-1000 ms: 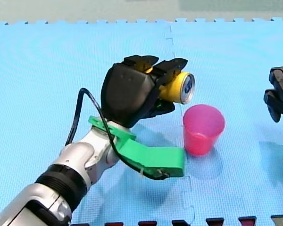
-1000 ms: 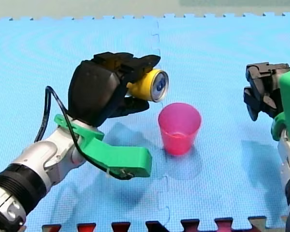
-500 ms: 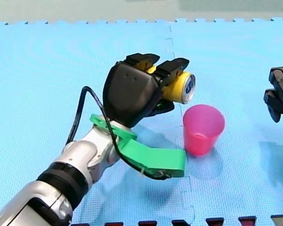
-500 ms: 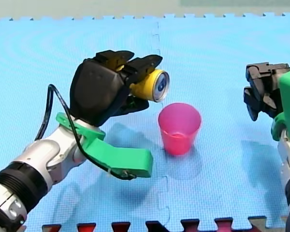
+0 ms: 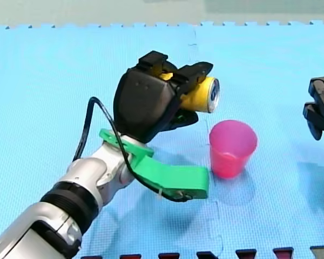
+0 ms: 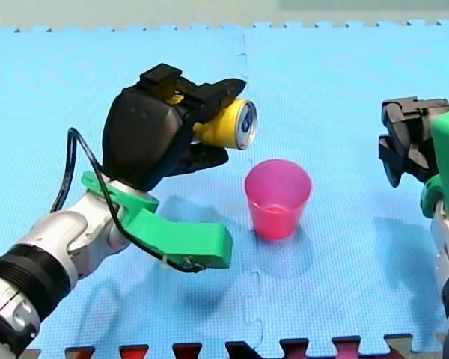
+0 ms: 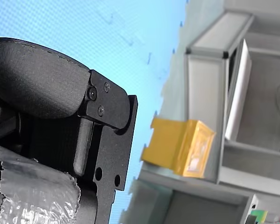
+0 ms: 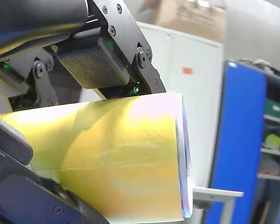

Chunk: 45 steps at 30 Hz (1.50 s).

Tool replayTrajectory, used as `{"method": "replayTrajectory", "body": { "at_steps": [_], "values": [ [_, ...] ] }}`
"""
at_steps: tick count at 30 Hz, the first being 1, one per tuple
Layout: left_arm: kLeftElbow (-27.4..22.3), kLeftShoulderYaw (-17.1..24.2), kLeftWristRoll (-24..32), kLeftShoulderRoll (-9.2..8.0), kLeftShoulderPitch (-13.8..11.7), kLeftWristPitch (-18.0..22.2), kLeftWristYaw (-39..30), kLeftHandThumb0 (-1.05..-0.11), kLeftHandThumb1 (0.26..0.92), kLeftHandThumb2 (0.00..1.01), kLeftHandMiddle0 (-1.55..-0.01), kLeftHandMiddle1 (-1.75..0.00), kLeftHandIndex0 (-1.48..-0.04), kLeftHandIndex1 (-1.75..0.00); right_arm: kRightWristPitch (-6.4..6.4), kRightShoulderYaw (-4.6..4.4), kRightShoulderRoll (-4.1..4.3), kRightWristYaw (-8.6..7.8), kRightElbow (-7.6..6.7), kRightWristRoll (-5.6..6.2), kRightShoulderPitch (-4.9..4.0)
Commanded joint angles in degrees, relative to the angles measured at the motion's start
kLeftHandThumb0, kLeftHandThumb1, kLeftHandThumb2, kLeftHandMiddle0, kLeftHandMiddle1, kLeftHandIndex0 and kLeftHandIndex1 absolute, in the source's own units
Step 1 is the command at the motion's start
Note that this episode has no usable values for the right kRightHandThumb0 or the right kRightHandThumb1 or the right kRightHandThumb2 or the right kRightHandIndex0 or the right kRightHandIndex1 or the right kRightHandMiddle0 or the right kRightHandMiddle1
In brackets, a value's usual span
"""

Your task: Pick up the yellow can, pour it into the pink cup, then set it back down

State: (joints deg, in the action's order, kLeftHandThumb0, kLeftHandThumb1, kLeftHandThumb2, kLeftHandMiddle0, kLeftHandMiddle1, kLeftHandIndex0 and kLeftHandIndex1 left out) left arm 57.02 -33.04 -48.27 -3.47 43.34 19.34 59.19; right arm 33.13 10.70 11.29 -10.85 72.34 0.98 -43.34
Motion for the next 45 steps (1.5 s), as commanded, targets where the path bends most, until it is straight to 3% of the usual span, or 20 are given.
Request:
{"method": "replayTrajectory", "body": {
  "at_steps": [1,2,3,6,13,19,25,34,41,45],
  "values": [
    [0.9,1.9,2.1,0.24,-0.5,2.2,2.3,-0.409,0.813,0.0,-1.14,-0.7,-1.22,0.0,0.1,0.2,0.36,-0.13,0.05,0.21,0.01],
    [1.3,2.8,3.2,0.25,-0.8,3.9,3.0,-0.418,0.797,0.0,-1.21,-0.47,-1.2,0.0,0.06,0.24,0.38,-0.21,0.05,0.25,-0.02],
    [1.5,3.6,4.3,0.28,-1.0,5.4,3.6,-0.421,0.789,0.0,-1.25,-0.35,-1.19,0.0,0.03,0.28,0.39,-0.28,0.04,0.28,-0.04],
    [2.6,5.8,6.8,0.87,-1.3,8.1,5.2,-0.419,0.777,0.0,-1.32,-0.18,-1.2,-0.01,-0.03,0.42,0.45,-0.58,0.02,0.43,-0.02],
    [4.5,7.6,8.4,0.92,-1.4,9.3,5.6,-0.444,0.774,0.0,-1.41,-0.19,-1.22,-0.01,-0.33,0.63,0.61,-1.04,-0.04,0.66,-0.14],
    [4.1,9.1,10.3,1.39,-2.4,10.4,3.6,-0.445,0.768,0.0,-1.34,-0.14,-1.21,0.0,-0.4,0.56,0.73,-1.16,-0.13,0.63,-0.09],
    [1.5,12.4,14.7,1.8,-4.9,12.9,-0.8,-0.422,0.748,0.0,-1.12,-0.01,-1.17,0.0,-0.54,0.42,0.86,-1.16,-0.14,0.5,-0.11],
    [-0.2,18.1,19.9,2.72,-8.3,17.1,-1.5,-0.405,0.742,0.0,-1.14,-0.01,-1.18,-0.01,-0.73,0.54,1.0,-1.36,-0.21,0.65,-0.02],
    [1.8,24.1,29.0,4.26,-10.3,27.1,-9.3,-0.395,0.746,0.0,-1.15,-0.01,-1.19,0.0,-0.9,0.63,1.2,-1.6,-0.15,0.74,0.04],
    [3.1,27.2,33.8,5.27,-11.3,30.0,-15.2,-0.377,0.75,0.0,-1.19,-0.02,-1.19,-0.01,-0.99,0.7,1.31,-1.67,-0.07,0.78,0.04]
  ]
}}
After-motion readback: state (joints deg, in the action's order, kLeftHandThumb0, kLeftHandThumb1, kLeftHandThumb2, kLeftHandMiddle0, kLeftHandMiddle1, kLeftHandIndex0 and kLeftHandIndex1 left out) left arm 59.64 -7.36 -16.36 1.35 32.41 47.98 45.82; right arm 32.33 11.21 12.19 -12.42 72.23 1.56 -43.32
